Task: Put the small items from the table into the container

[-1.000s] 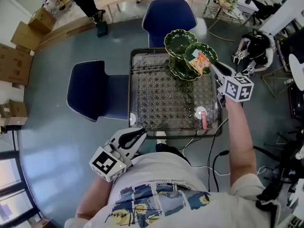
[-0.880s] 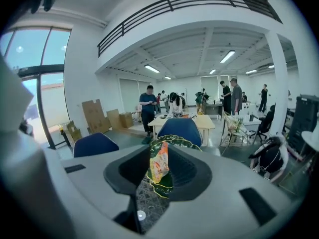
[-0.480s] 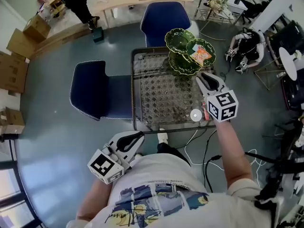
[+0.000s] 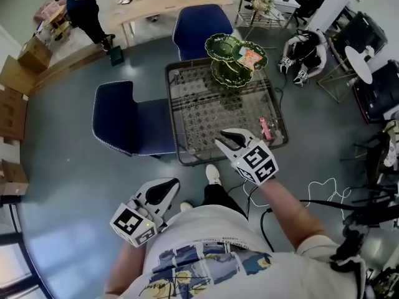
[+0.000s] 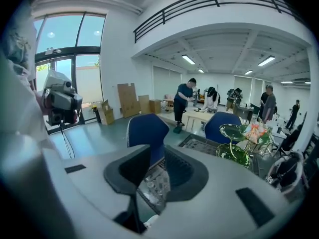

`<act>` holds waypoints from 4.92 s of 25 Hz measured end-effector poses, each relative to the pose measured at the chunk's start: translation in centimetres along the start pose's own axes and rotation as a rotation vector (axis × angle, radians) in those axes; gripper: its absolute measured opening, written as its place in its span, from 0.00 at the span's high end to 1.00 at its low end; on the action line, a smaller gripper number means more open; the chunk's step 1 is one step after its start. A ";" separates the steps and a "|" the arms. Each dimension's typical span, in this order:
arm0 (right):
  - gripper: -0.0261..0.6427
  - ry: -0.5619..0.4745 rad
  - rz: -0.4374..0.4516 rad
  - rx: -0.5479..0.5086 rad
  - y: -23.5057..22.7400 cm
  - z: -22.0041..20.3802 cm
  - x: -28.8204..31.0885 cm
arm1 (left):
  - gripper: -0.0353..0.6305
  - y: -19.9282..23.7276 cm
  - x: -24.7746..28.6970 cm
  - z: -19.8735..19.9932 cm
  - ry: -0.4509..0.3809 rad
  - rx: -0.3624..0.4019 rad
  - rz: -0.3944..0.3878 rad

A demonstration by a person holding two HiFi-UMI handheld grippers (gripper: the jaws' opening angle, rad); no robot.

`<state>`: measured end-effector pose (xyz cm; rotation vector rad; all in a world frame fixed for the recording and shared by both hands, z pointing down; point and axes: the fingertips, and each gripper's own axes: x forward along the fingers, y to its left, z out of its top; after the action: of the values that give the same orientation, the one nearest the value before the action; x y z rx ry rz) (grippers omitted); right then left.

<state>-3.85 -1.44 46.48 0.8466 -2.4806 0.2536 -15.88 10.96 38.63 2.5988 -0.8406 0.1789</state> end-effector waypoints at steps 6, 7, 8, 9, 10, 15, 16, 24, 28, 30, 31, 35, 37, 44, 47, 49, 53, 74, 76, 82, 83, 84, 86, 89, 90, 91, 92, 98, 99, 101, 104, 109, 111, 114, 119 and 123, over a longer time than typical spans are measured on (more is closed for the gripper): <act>0.82 0.043 0.056 -0.026 8.6 -2.3 0.0 | 0.93 -1.4 -4.1 -2.2 -0.005 -0.035 -0.016; 0.82 0.053 0.061 -0.034 9.7 -2.7 0.0 | 0.93 -1.6 -4.6 -2.5 -0.002 -0.038 -0.020; 0.82 0.059 0.066 -0.041 10.7 -3.0 0.1 | 0.93 -1.8 -5.1 -2.9 0.001 -0.040 -0.022; 0.82 0.064 0.071 -0.047 11.5 -3.3 0.1 | 0.93 -2.1 -5.6 -3.4 0.006 -0.040 -0.024; 0.82 0.068 0.075 -0.050 12.3 -3.7 0.1 | 0.93 -2.3 -5.9 -3.8 0.014 -0.038 -0.024; 0.82 0.091 0.097 -0.062 15.1 -4.7 -0.2 | 0.93 -3.2 -7.4 -5.1 0.030 -0.014 -0.020; 0.82 0.100 0.104 -0.069 15.6 -4.7 -0.2 | 0.93 -3.4 -7.6 -5.2 0.030 -0.010 -0.018; 0.82 0.117 0.144 -0.090 17.7 -4.2 0.4 | 0.93 -3.7 -8.6 -5.4 0.038 -0.008 0.011; 0.82 0.146 0.125 -0.091 16.3 -4.9 0.1 | 0.93 -3.7 -7.0 -5.6 0.055 0.015 -0.005; 0.82 0.148 0.108 -0.072 15.4 -5.5 -0.1 | 0.93 -3.7 -6.0 -5.4 0.054 0.023 -0.022; 0.82 0.148 0.100 -0.065 14.9 -5.8 -0.2 | 0.93 -3.6 -5.5 -5.3 0.053 0.025 -0.030; 0.82 0.152 0.068 -0.042 12.8 -6.6 -1.0 | 0.93 -3.8 -3.6 -4.7 0.060 0.031 -0.062; 0.82 0.155 0.046 -0.031 11.2 -7.3 -1.8 | 0.93 -4.1 -2.2 -4.4 0.063 0.032 -0.072; 0.82 0.197 -0.069 0.054 3.4 -12.3 -3.9 | 0.93 -3.9 4.0 -2.5 0.090 0.041 -0.118; 0.82 0.244 -0.144 0.120 -1.5 -15.8 -4.1 | 0.93 -3.2 6.7 -1.5 0.109 0.053 -0.128; 0.82 0.277 -0.185 0.161 -4.8 -18.6 -4.2 | 0.93 -3.0 8.4 -1.0 0.126 0.063 -0.129; 0.82 0.339 -0.257 0.220 -11.3 -23.4 -4.8 | 0.93 -2.2 12.1 0.1 0.154 0.063 -0.131; 0.75 0.585 -0.293 0.383 -25.5 -39.0 -1.1 | 0.93 1.8 23.9 3.4 0.250 0.041 -0.065; 0.77 0.588 -0.271 0.368 -25.5 -39.0 -1.0 | 0.93 2.0 24.6 3.7 0.245 0.047 -0.070; 0.79 0.538 -0.283 0.402 -27.1 -36.8 -2.7 | 0.93 1.7 26.3 4.3 0.233 0.064 -0.097; 0.79 0.515 -0.292 0.412 -27.7 -36.0 -3.2 | 0.93 1.5 26.5 4.5 0.231 0.067 -0.105; 0.79 0.492 -0.302 0.422 -28.3 -35.1 -3.8 | 0.93 1.3 26.7 4.6 0.227 0.069 -0.114; 0.80 0.446 -0.325 0.431 -29.7 -33.0 -5.0 | 0.93 0.9 27.1 4.8 0.219 0.074 -0.131; 0.80 0.370 -0.360 0.426 -32.3 -28.7 -6.5 | 0.93 0.7 27.3 4.7 0.206 0.080 -0.148; 0.80 0.344 -0.371 0.414 -33.2 -27.0 -6.9 | 0.93 0.7 27.3 4.7 0.201 0.082 -0.150; 0.80 0.321 -0.379 0.397 -34.0 -25.3 -7.3 | 0.93 0.7 27.2 4.8 0.195 0.084 -0.150; 0.80 0.300 -0.387 0.376 -34.9 -23.6 -7.7 | 0.93 0.7 27.2 5.0 0.190 0.086 -0.149; 0.80 0.202 -0.406 0.247 -39.7 -13.6 -8.3 | 0.93 1.2 26.5 5.7 0.157 0.086 -0.126; 0.80 0.191 -0.401 0.226 -40.5 -12.1 -8.0 | 0.93 1.4 26.4 5.9 0.150 0.086 -0.117; 0.80 0.176 -0.388 0.191 -42.0 -9.5 -7.0 | 0.93 1.9 26.0 6.4 0.135 0.082 -0.094; 0.80 0.168 -0.368 0.157 -44.1 -6.5 -4.8 | 0.93 3.0 25.4 6.6 0.123 0.074 -0.057; 0.80 0.182 -0.312 0.118 -46.2 -3.7 -0.5 | 0.93 4.7 24.2 6.5 0.112 0.055 0.009; 0.80 0.200 -0.286 0.106 -46.8 -2.8 1.1 | 0.93 5.3 23.9 6.8 0.109 0.044 0.032; 0.79 0.221 -0.243 0.107 -47.4 -2.1 3.3 | 0.93 6.2 23.4 7.0 0.103 0.028 0.060; 0.79 0.268 -0.196 0.099 -47.7 -2.5 5.5 | 0.93 7.1 22.7 6.6 0.095 0.008 0.093; 0.79 0.270 -0.173 0.115 -47.6 -2.8 6.4 | 0.93 7.4 22.4 6.1 0.097 -0.008 0.109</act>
<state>22.15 -41.44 52.88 0.9975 -2.1454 0.4230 -2.10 -8.97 40.90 2.5159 -0.9468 0.3296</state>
